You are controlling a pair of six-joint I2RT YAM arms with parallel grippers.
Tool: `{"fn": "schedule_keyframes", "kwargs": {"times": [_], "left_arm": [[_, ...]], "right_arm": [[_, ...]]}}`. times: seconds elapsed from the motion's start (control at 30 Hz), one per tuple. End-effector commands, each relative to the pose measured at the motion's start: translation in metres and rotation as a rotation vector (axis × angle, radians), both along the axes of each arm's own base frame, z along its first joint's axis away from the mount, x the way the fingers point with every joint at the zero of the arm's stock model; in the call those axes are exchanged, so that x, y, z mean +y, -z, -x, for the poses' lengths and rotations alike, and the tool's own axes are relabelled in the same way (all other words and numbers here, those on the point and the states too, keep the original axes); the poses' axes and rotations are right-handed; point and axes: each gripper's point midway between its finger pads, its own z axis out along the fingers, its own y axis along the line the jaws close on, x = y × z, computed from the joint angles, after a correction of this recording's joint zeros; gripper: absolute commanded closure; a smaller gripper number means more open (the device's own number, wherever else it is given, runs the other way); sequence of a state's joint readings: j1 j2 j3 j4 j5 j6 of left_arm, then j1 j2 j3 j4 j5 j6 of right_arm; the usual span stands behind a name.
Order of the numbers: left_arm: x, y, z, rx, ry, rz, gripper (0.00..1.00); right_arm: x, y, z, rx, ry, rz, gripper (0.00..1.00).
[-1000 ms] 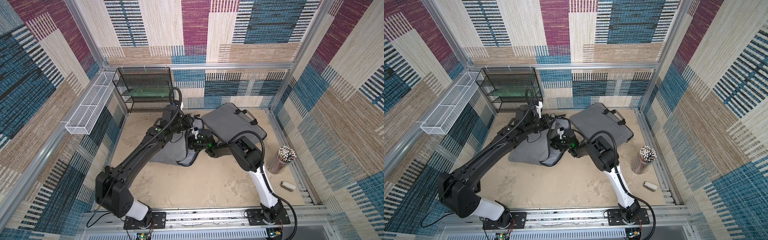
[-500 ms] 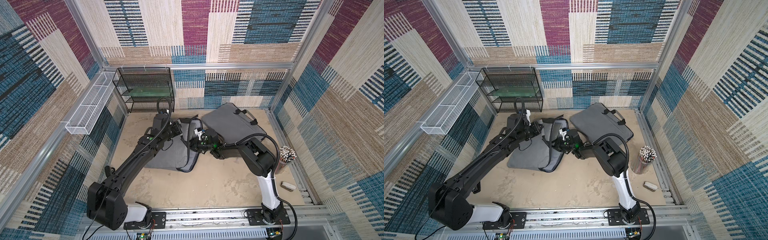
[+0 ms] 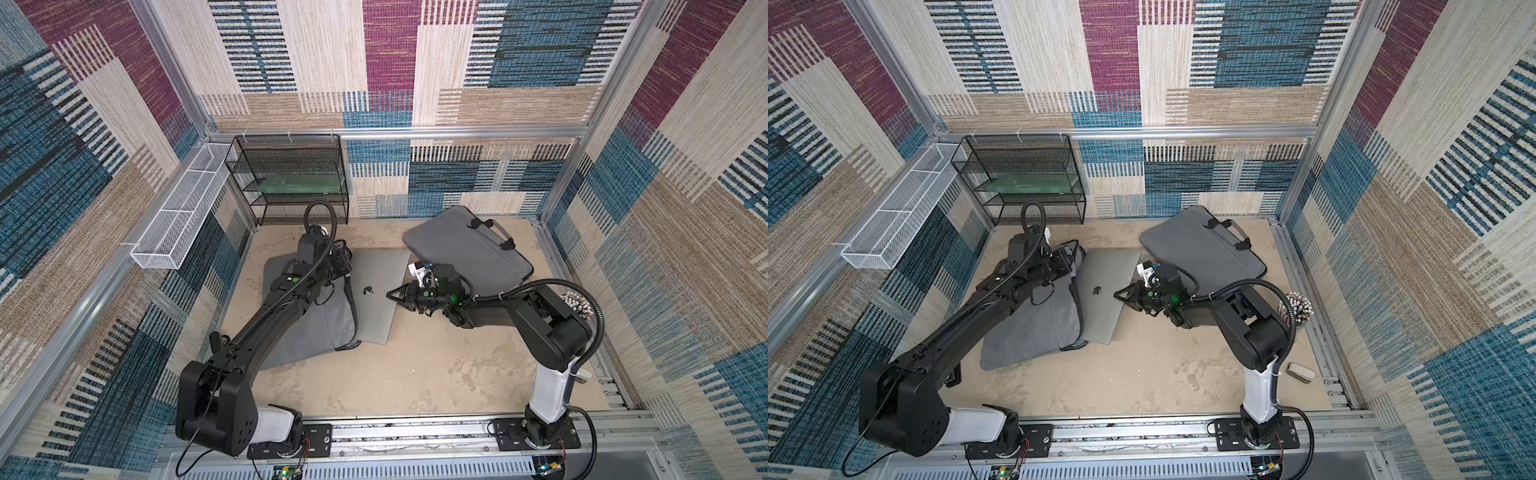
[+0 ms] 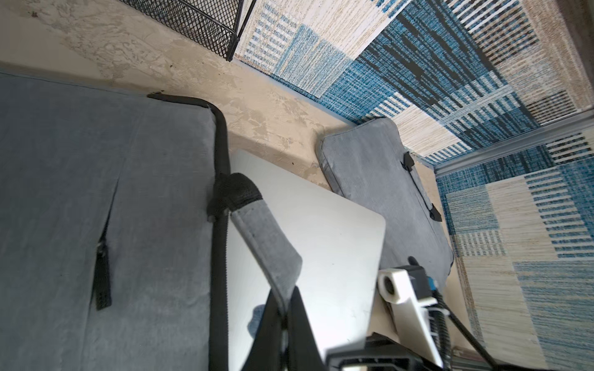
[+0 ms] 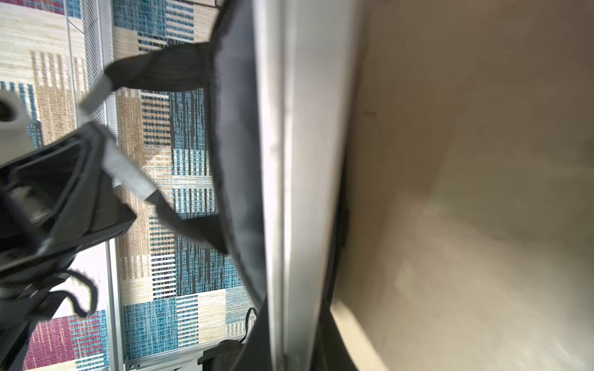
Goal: Open the zippered laptop bag and take out the laptop
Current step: Take out the laptop from the zippered laptop bag.
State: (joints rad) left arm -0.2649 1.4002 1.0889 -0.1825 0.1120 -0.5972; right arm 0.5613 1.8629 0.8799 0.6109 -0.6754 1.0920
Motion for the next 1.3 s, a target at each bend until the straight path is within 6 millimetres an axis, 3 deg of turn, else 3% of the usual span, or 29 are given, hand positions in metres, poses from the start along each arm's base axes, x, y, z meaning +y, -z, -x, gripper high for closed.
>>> {"fn": "schedule_keyframes", "kwargs": {"times": [0.0, 0.23, 0.53, 0.77, 0.9, 1.03, 1.13, 1.27], "left_arm": [[-0.009, -0.01, -0.014, -0.075, 0.098, -0.027, 1.0], [-0.024, 0.012, -0.032, -0.074, 0.289, -0.121, 1.0], [-0.063, 0.037, -0.04, -0.019, 0.564, -0.197, 1.0], [-0.074, 0.076, -0.044, 0.069, 0.663, -0.474, 1.0], [-0.061, 0.094, -0.05, 0.119, 0.66, -0.596, 1.0], [-0.05, 0.113, -0.035, 0.171, 0.762, -0.693, 1.0], [-0.032, 0.125, -0.027, 0.212, 0.805, -0.795, 1.0], [0.0, 0.136, -0.032, 0.243, 0.789, -0.941, 1.0]], "right_arm": [[-0.01, -0.036, -0.003, -0.147, 0.004, -0.06, 1.0], [-0.044, -0.039, -0.005, -0.147, 0.066, -0.035, 1.0], [-0.099, -0.043, -0.013, -0.16, 0.19, 0.044, 1.0], [-0.131, -0.048, -0.017, -0.172, 0.265, 0.08, 1.0], [-0.134, -0.047, -0.016, -0.171, 0.27, 0.093, 1.0], [-0.133, -0.045, -0.013, -0.163, 0.266, 0.096, 1.0], [-0.129, -0.044, -0.011, -0.165, 0.258, 0.097, 1.0], [-0.122, -0.044, -0.01, -0.166, 0.241, 0.104, 1.0]]}}
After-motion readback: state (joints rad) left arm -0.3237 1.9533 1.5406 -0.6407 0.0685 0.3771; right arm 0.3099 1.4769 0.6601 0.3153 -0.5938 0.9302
